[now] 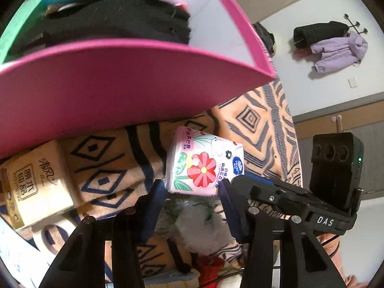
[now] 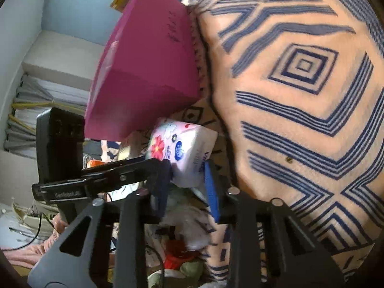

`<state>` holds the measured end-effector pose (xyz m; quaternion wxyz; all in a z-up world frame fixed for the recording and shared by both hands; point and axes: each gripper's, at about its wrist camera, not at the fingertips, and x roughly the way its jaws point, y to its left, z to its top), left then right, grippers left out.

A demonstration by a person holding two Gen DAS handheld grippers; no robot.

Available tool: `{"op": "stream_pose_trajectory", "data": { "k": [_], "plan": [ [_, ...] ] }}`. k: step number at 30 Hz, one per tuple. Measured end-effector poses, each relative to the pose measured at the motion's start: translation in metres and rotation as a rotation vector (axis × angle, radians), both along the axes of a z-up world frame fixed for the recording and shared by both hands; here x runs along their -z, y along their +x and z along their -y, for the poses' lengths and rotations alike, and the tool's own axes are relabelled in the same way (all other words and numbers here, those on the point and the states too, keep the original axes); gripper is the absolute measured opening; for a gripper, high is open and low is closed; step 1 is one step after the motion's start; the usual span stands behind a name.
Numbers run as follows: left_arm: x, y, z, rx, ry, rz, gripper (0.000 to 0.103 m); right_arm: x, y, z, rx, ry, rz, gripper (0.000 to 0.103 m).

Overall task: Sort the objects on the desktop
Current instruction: 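Lift the tissue pack with the right gripper and carry it to the magenta box, then lower the tissue pack into the magenta box and open the right gripper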

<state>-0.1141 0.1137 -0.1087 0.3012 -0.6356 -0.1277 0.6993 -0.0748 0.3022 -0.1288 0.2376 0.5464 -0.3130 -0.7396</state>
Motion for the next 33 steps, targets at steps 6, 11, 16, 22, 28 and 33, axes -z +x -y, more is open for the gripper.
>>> {"op": "stream_pose_trajectory", "data": {
  "k": [6,11,16,22,28,33],
  "plan": [
    [-0.027,0.01,0.003,0.007,0.02,-0.056,0.047,-0.031,0.009,0.004,-0.024,0.06,-0.085,0.029],
    [-0.054,0.022,0.013,0.005,0.033,-0.115,0.047,-0.056,0.017,0.008,-0.062,0.07,-0.143,0.029],
    [-0.088,0.021,0.024,-0.015,0.055,-0.196,0.048,-0.087,0.022,0.015,-0.096,0.075,-0.219,0.029],
    [-0.112,-0.001,0.029,-0.047,0.035,-0.265,0.048,-0.114,-0.001,0.024,-0.122,0.073,-0.298,0.029],
    [-0.113,-0.031,0.036,-0.085,-0.007,-0.284,0.048,-0.112,-0.029,0.036,-0.147,0.109,-0.295,0.029],
    [-0.101,-0.054,0.035,-0.095,-0.033,-0.264,0.048,-0.11,-0.051,0.046,-0.168,0.138,-0.294,0.029]
  ]
}}
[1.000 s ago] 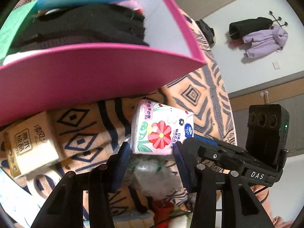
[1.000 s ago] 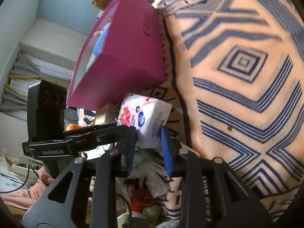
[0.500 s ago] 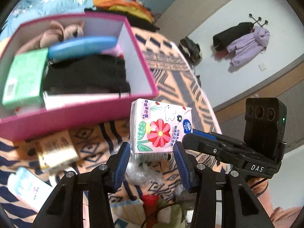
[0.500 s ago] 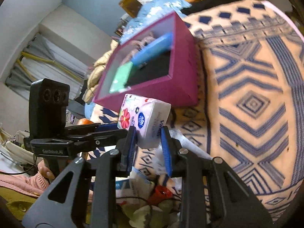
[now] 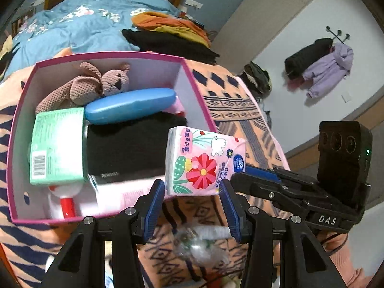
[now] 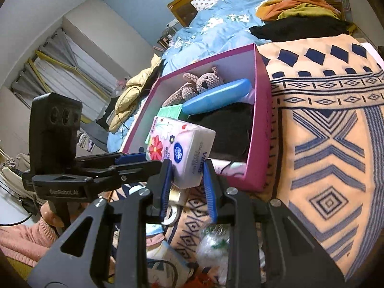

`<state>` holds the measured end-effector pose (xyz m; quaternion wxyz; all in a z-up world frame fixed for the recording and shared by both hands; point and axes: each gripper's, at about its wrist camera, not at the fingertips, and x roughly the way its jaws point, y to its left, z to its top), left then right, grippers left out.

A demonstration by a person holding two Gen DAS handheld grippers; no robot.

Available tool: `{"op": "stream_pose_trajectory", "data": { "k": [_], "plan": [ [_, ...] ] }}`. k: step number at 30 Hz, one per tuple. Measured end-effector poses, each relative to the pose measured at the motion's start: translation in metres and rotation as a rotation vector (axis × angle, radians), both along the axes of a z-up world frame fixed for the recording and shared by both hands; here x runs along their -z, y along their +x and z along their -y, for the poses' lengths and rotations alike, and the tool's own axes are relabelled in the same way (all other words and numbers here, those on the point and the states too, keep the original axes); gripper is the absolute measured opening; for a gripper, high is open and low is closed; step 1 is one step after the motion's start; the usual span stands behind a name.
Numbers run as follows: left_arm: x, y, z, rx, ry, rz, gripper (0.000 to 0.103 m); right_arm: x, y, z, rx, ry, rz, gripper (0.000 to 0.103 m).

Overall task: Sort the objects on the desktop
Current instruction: 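Lower the tissue pack into the magenta box and open the right gripper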

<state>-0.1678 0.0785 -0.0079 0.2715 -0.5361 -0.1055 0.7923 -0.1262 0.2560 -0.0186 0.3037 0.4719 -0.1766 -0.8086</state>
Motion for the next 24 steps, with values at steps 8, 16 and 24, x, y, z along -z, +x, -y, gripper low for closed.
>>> {"op": "stream_pose_trajectory", "data": {
  "k": [8,16,24],
  "plan": [
    [0.02,-0.019,-0.005,-0.007,-0.048,0.041,0.048,0.004,-0.033,0.015,-0.023,0.052,0.005,0.029],
    [0.031,-0.02,-0.006,-0.011,-0.065,0.058,0.048,0.008,-0.041,0.022,-0.002,0.182,0.001,0.029],
    [0.029,-0.009,-0.001,-0.029,-0.032,0.032,0.051,0.008,-0.035,0.026,-0.01,0.25,-0.018,0.029]
  ]
}}
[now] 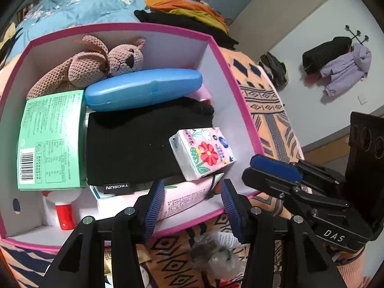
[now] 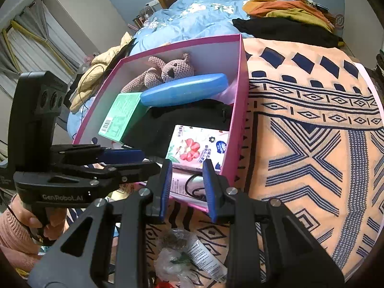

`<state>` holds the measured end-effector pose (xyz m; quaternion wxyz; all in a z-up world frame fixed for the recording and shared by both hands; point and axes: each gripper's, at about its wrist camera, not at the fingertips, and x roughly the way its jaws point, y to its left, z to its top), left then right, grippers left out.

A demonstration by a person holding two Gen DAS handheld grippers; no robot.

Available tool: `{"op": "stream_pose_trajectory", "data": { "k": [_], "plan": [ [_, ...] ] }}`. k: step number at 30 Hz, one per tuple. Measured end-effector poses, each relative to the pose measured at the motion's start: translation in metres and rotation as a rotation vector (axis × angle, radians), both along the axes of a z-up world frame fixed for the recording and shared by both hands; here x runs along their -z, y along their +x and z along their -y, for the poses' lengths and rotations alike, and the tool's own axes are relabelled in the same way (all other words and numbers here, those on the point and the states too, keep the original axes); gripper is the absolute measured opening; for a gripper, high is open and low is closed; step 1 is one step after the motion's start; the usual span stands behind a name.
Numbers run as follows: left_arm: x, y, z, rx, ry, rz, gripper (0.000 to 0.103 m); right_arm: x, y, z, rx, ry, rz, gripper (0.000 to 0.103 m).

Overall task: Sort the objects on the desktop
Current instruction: 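Lower the tissue pack into the magenta box and open the right gripper, then move the right gripper down to the gold-and-white tissue box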

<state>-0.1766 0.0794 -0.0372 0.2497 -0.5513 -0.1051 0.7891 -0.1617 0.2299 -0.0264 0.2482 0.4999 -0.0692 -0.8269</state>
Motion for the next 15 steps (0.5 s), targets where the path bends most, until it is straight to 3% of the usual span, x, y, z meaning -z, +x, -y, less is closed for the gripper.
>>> {"op": "stream_pose_trajectory", "data": {
  "k": [2,4,9,15],
  "plan": [
    [0.0,0.003,0.001,-0.005,0.008,-0.007,0.055,0.0,0.003,0.0,0.002,-0.003,-0.004,0.029],
    [-0.001,0.005,0.003,-0.009,0.016,-0.014,0.065,0.0,0.007,0.0,-0.002,-0.007,-0.007,0.03],
    [-0.01,0.019,0.011,-0.033,0.03,-0.056,0.076,-0.001,0.018,-0.002,0.013,-0.03,-0.022,0.041],
    [-0.025,0.045,0.029,-0.058,0.026,-0.116,0.076,-0.01,0.039,-0.013,0.038,-0.098,-0.048,0.049]
  ]
}}
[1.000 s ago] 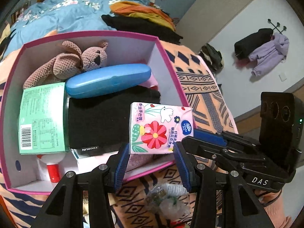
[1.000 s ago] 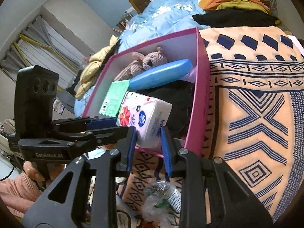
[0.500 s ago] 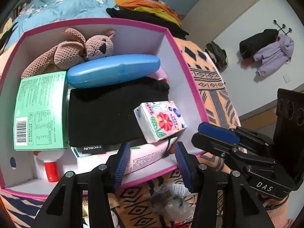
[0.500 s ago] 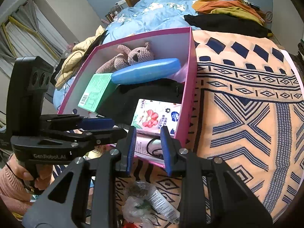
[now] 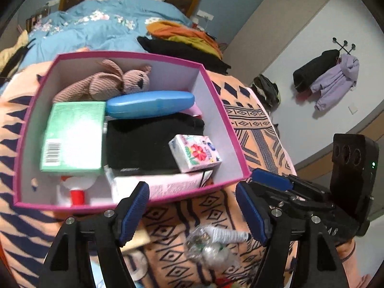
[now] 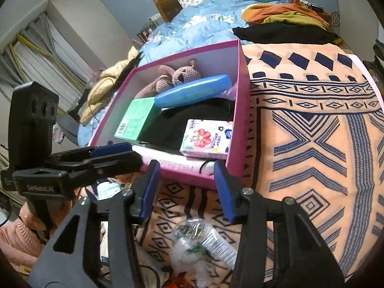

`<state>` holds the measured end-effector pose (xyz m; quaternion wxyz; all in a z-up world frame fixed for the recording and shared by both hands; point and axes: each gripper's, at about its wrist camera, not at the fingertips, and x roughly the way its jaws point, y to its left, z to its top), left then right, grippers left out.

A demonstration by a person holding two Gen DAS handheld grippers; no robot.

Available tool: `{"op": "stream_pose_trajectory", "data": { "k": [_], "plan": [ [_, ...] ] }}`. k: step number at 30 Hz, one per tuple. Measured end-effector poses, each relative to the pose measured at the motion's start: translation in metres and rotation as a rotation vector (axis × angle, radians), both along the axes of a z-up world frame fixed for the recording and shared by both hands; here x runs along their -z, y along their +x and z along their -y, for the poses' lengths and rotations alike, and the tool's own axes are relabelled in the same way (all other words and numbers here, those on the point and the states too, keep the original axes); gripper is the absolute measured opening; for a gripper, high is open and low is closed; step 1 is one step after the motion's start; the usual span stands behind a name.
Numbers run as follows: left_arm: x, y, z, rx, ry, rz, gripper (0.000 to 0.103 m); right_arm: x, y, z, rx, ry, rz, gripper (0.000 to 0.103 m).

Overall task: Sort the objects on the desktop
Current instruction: 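Move the right gripper down to the gold-and-white tissue box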

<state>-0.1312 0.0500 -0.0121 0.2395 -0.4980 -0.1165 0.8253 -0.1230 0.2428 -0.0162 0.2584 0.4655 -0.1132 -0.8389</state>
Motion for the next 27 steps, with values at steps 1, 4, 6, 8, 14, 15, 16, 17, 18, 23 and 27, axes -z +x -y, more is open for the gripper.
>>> {"op": "stream_pose_trajectory", "data": {
  "k": [1,4,6,8,14,15,16,17,18,23,27],
  "plan": [
    [-0.001,0.006,0.005,-0.001,-0.003,-0.005,0.076,-0.001,0.004,-0.001,-0.001,-0.007,-0.002,0.049],
    [0.007,0.019,0.02,-0.026,-0.015,0.017,0.076,-0.002,0.015,-0.004,-0.014,-0.029,0.006,0.05],
    [0.015,0.026,0.03,-0.046,-0.025,0.037,0.076,0.0,0.023,-0.003,-0.035,-0.053,0.024,0.05],
    [0.022,0.034,0.04,-0.065,-0.034,0.057,0.076,0.006,0.032,-0.001,-0.056,-0.061,0.047,0.05],
    [0.044,0.057,0.069,-0.124,-0.06,0.117,0.076,0.037,0.048,0.017,-0.105,-0.088,0.151,0.051],
    [0.048,0.06,0.074,-0.134,-0.065,0.127,0.076,0.042,0.049,0.022,-0.114,-0.091,0.167,0.051],
    [0.052,0.062,0.077,-0.14,-0.067,0.135,0.076,0.046,0.05,0.027,-0.123,-0.093,0.183,0.051],
    [0.055,0.061,0.077,-0.141,-0.067,0.141,0.076,0.051,0.049,0.032,-0.133,-0.098,0.196,0.051],
    [0.058,0.06,0.077,-0.143,-0.067,0.146,0.076,0.055,0.049,0.038,-0.144,-0.103,0.21,0.051],
    [0.073,0.052,0.074,-0.141,-0.066,0.171,0.076,0.067,0.036,0.063,-0.168,-0.098,0.238,0.051],
    [0.081,0.042,0.069,-0.129,-0.063,0.186,0.076,0.075,0.022,0.078,-0.162,-0.085,0.259,0.051]
  ]
}}
